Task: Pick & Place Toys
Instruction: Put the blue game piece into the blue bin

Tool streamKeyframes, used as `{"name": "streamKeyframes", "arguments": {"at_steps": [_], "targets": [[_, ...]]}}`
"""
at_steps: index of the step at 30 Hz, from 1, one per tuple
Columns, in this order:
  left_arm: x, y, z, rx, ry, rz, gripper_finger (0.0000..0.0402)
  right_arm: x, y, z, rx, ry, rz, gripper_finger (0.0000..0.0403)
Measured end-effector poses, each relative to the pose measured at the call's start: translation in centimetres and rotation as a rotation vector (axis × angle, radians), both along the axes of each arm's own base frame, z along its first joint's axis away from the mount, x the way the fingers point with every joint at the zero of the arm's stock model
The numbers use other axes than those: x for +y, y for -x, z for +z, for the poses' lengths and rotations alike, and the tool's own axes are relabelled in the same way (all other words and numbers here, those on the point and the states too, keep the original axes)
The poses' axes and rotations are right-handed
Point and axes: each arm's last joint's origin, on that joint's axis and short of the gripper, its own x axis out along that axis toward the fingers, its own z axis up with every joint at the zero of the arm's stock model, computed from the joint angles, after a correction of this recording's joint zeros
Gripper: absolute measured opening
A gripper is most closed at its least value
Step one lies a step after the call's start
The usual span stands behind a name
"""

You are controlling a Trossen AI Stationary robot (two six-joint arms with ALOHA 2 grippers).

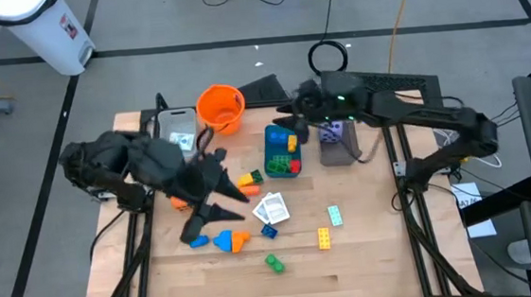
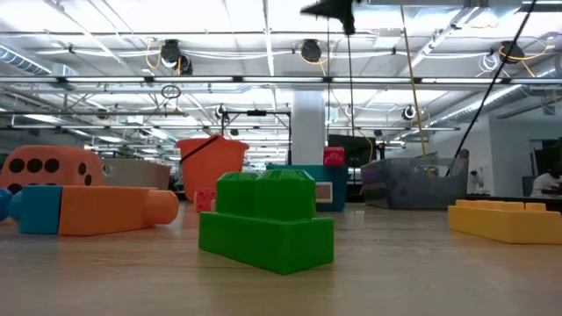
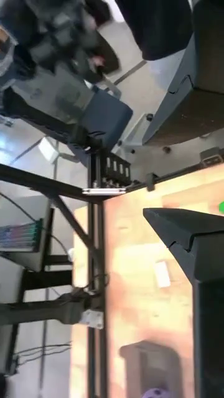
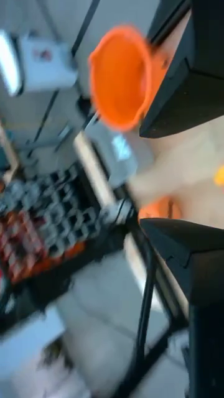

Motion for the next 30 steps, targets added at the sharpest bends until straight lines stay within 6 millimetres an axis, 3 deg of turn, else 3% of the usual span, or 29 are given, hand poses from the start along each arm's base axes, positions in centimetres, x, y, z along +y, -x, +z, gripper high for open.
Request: {"name": "streamKeyframes", "arguments": {"at_steps": [4, 9, 15, 20, 24, 30], "targets": [[-2.1, -0.6, -2.5, 0.093, -0.023, 0.03, 0.0177, 3.6, 2.1, 0.9, -0.035, 0.005, 0.087, 0.0212], [-4.3, -1.7, -6.4, 0.185, -0.022, 0.091, 0.0177, 7.8, 3.8, -1.0, -0.019, -0.041, 0.106, 0.0212], [-5.0, -3.5, -11.3, 0.286, 0.027, 0.173, 0.0177, 12.1, 4.9, -5.6, 0.025, -0.113, 0.166, 0.0212], [-4.1, -4.0, -15.1, 0.441, 0.089, 0.307, 0.0177, 14.6, 5.4, -8.8, -0.114, -0.333, 0.276, 0.0212], [-3.5, -3.0, -17.4, 0.628, 0.096, 0.418, 0.0177, 15.3, 6.1, -10.2, -0.157, -0.394, 0.404, 0.0212], [-3.7, 0.6, -20.6, 1.027, 0.007, 0.514, 0.0177, 15.9, 7.1, -9.3, -0.195, -0.314, 0.477, 0.0209]]}}
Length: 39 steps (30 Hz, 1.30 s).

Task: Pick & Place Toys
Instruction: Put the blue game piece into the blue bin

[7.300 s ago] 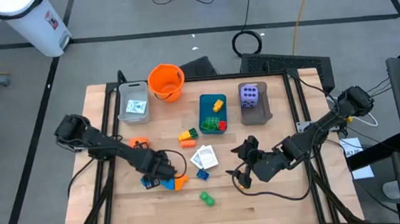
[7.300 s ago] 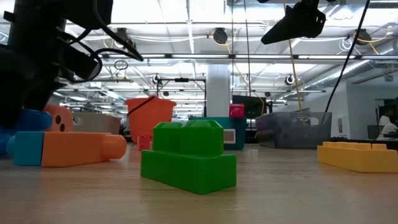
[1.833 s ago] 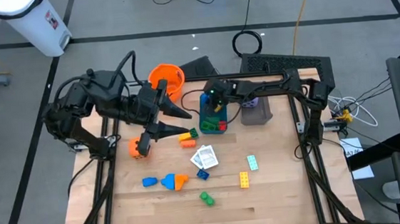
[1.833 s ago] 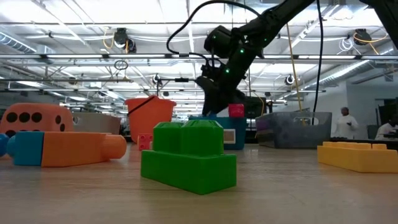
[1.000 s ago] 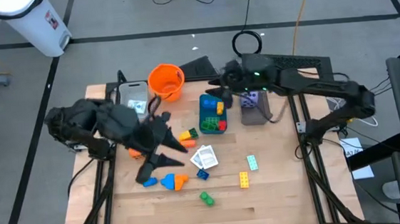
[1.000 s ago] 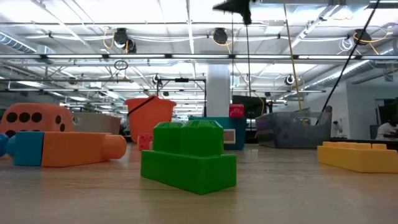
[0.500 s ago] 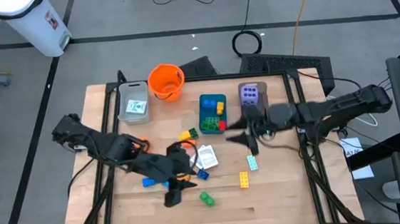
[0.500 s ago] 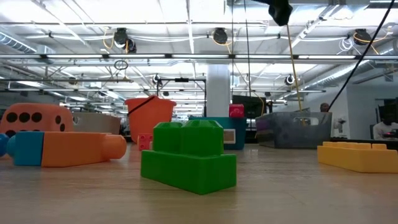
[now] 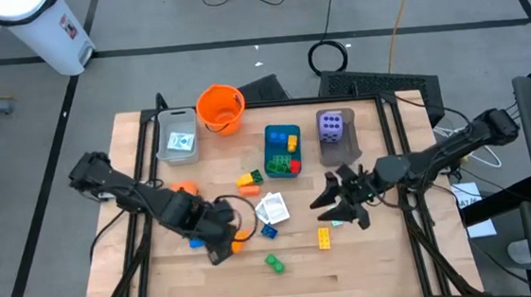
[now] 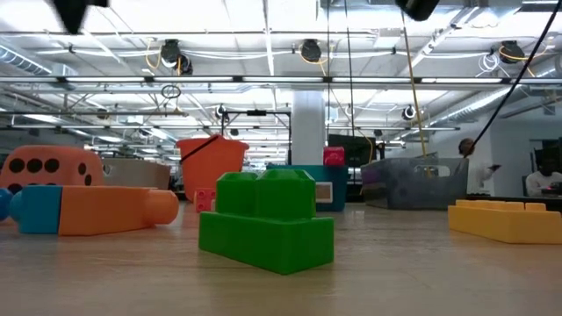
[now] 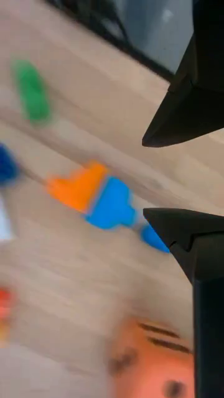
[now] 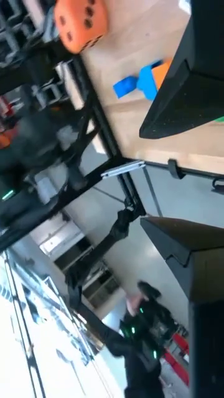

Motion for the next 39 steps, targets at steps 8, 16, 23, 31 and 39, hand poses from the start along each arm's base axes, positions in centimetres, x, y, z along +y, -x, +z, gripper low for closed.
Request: {"name": "streamKeyframes", "arguments": {"at_steps": [8, 16, 23, 31, 39], "targets": [[-0.5, 3.2, -2.8, 0.293, -0.085, 0.074, 0.0177, 0.2, 1.7, 1.2, -0.067, 0.064, 0.03, 0.0208], [-1.1, 4.0, -7.5, 0.381, 0.04, -0.055, 0.0199, -0.2, 2.2, 1.5, -0.075, 0.119, -0.04, 0.0208], [-0.1, 4.9, -9.8, 0.427, -0.049, -0.101, 0.0268, -0.5, 2.2, 1.4, -0.073, 0.139, -0.12, 0.0208], [-0.2, 4.8, -12.7, 0.324, -0.007, -0.271, 0.0322, -1.1, 1.9, 1.2, -0.045, 0.148, -0.188, 0.0208], [0.9, 5.8, -15.1, 0.341, -0.058, -0.232, 0.0325, -1.9, 1.7, 0.9, -0.003, 0.113, -0.223, 0.0208]]}}
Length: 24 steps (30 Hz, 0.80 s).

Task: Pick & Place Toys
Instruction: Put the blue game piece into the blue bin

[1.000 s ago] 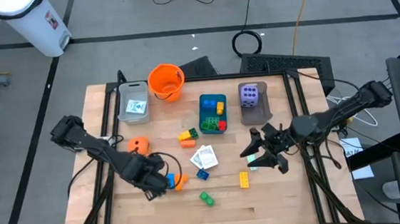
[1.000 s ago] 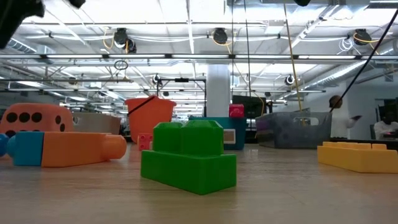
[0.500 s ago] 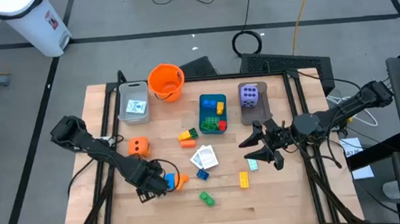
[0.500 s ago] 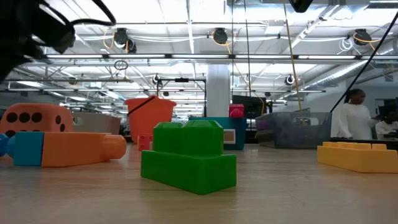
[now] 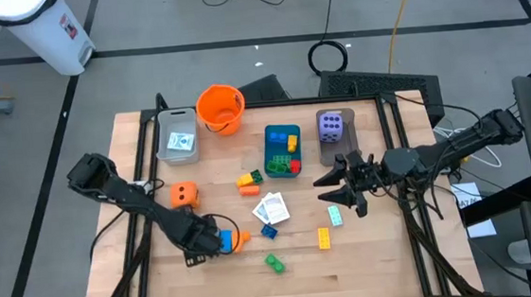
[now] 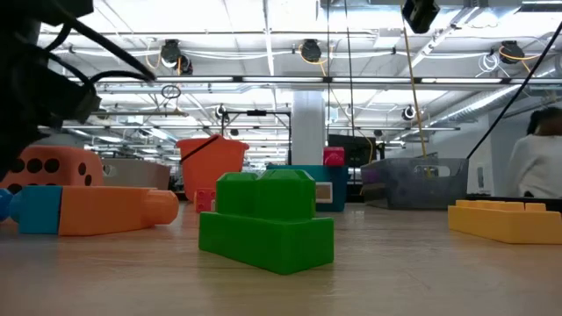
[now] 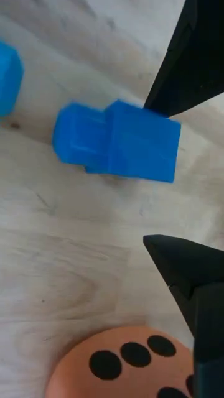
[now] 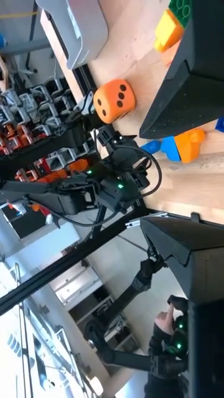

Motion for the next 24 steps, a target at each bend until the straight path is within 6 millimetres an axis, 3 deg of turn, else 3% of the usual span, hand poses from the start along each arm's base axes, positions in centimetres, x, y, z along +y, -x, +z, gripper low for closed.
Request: {"name": "streamKeyframes", "arguments": {"at_steps": [12, 24], "targets": [[-0.1, -0.5, -1.4, -0.11, 0.048, 0.018, 0.0279, -1.0, -0.3, 0.0, -0.002, -0.001, -0.048, 0.0208], [0.8, -1.0, -1.4, -0.106, 0.044, 0.107, 0.0142, -1.5, -0.4, 0.0, -0.001, -0.001, -0.07, 0.0208]]}}
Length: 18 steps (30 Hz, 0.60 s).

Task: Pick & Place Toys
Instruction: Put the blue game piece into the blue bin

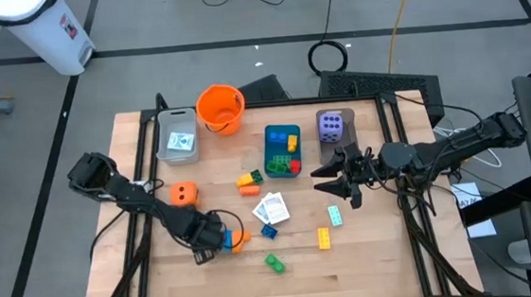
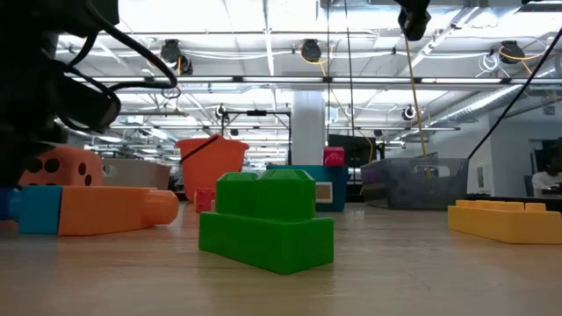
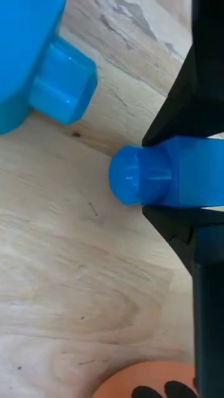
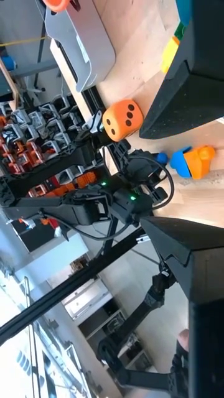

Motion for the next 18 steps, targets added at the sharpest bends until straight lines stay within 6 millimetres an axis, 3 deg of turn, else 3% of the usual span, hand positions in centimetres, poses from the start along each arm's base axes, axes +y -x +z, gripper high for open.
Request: {"name": "streamKeyframes", "arguments": {"at_steps": [6, 9, 13, 18], "targets": [[0.5, -0.2, 0.3, -0.006, 0.009, 0.076, 0.0143, 0.0, 0.0, 0.0, 0.0, 0.0, 0.0, 0.0208], [1.0, -0.5, 1.4, -0.056, 0.018, 0.109, 0.0161, 0.0, 0.0, 0.0, -0.001, 0.0, 0.001, 0.0208], [2.0, -0.7, 4.0, -0.168, 0.048, 0.153, 0.0164, 0.0, 0.0, 0.3, -0.032, -0.006, 0.001, 0.0208], [3.6, -0.7, 9.2, -0.413, 0.061, 0.262, 0.0141, 0.0, 0.1, 1.3, -0.131, 0.014, -0.002, 0.0208]]}}
